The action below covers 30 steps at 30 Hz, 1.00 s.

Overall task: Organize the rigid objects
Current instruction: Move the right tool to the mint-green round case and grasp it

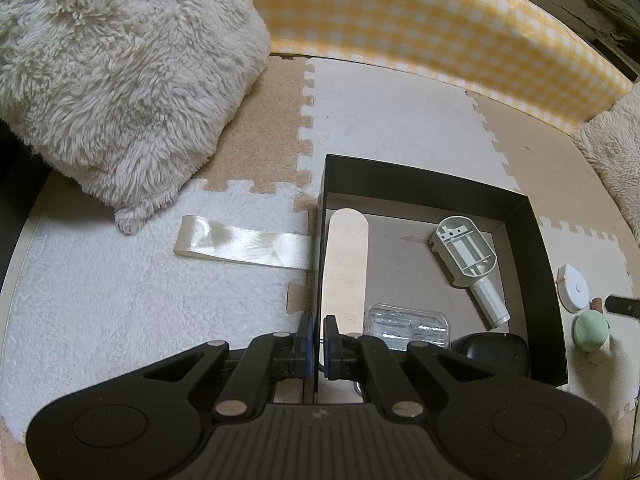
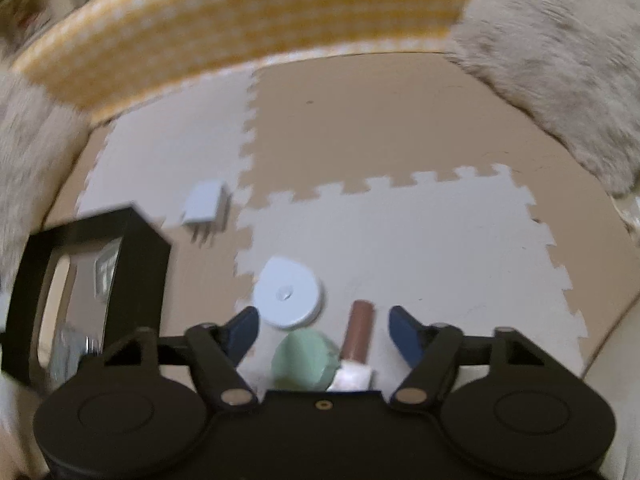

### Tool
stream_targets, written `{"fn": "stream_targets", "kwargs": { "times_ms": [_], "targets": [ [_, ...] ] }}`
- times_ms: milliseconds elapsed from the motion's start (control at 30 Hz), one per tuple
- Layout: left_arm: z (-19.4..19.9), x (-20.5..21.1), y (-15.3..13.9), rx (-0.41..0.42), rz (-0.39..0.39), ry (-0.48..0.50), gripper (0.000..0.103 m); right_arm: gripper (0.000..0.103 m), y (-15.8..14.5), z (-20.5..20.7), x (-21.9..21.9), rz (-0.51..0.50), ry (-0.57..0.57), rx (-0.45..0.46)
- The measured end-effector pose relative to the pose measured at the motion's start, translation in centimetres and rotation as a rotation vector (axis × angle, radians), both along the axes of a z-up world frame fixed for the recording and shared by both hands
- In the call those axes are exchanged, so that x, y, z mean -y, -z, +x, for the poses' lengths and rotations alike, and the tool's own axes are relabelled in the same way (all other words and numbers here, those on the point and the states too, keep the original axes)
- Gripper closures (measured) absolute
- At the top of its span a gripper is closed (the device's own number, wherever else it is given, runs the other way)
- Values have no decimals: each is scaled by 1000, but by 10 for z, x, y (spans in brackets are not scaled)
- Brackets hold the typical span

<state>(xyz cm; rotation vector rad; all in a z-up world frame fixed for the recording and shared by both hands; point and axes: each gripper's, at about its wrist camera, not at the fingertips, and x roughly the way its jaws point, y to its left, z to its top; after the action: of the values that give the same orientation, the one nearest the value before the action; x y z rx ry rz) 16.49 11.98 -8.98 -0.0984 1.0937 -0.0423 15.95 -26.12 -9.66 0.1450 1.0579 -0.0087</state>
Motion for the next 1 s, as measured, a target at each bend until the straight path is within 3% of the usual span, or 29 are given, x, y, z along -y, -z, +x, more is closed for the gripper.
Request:
{"fn": "stream_targets", "kwargs": {
  "times_ms": [167,233,333,500,767,1000],
  "targets": [
    [0,0,0,0,0,0,99,40,3,-3,-33,-104,-210,-26],
    [0,0,0,0,0,0,99,46,6,-4,-42,-137,-266,-45],
    [0,0,0,0,0,0,99,47,12,-4,-51,-186,-322,-72],
    [0,0,0,0,0,0,99,47,27,-1,-55,-263,-364,-122],
    [0,0,0,0,0,0,99,51,29,0,-61,-307,-402,-115],
    [0,0,0,0,0,0,99,52,16,1,-56,-241,-383,-69]
  ]
}}
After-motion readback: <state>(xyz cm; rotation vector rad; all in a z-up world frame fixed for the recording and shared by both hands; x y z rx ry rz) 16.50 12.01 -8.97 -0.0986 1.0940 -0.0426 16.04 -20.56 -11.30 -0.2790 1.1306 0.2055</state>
